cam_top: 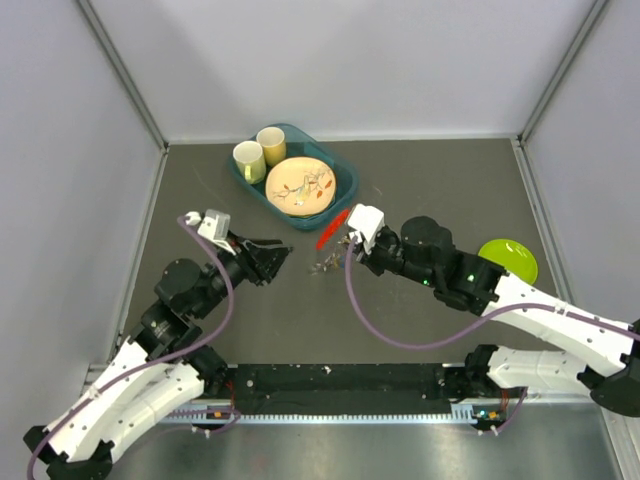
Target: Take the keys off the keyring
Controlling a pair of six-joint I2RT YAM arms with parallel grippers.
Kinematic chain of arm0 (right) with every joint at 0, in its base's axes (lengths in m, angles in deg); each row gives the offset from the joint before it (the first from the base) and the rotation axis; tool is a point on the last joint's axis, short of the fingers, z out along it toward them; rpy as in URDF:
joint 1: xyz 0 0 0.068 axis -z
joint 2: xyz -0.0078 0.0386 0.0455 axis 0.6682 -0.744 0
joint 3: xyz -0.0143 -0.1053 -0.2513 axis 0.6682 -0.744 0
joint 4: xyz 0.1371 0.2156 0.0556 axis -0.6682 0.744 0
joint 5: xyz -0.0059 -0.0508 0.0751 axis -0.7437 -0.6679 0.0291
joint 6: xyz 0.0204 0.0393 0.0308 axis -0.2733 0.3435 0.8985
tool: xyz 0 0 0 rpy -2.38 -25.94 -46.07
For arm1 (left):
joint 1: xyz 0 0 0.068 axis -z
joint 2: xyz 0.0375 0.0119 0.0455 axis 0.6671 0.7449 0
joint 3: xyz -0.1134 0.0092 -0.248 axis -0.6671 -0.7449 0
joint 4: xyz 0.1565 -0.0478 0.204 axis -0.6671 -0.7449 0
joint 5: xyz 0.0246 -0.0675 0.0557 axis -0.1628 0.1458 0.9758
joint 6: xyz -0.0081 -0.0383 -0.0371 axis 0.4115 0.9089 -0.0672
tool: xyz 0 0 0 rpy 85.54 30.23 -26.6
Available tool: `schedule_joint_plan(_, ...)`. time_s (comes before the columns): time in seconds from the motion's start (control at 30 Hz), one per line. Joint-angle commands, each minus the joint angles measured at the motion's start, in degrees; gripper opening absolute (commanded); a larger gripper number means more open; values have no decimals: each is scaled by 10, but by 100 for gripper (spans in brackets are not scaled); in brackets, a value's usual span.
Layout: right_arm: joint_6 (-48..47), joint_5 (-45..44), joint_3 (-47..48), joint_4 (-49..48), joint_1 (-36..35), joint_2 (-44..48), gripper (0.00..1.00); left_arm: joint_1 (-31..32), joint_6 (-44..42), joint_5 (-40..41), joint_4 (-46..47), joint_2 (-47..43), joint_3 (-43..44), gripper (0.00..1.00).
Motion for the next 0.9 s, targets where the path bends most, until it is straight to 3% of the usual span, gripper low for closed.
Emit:
schedule_joint_plan(0.0, -27, 46, 40, -17, 1, 38, 0, -1, -102, -133, 49, 42, 53, 46)
schedule_joint_plan(0.2, -45, 89, 44, -5, 1, 60, 0, -1, -142, -261, 65, 107, 88, 44)
schedule_joint_plan(0.37, -38, 121, 43, -11, 1, 78, 0, 0, -127, -366, 117, 144, 86, 43)
schedule_joint_plan(0.87, -4, 132, 45, -19, 1, 87, 0, 10, -103, -411, 235, 163, 60, 38)
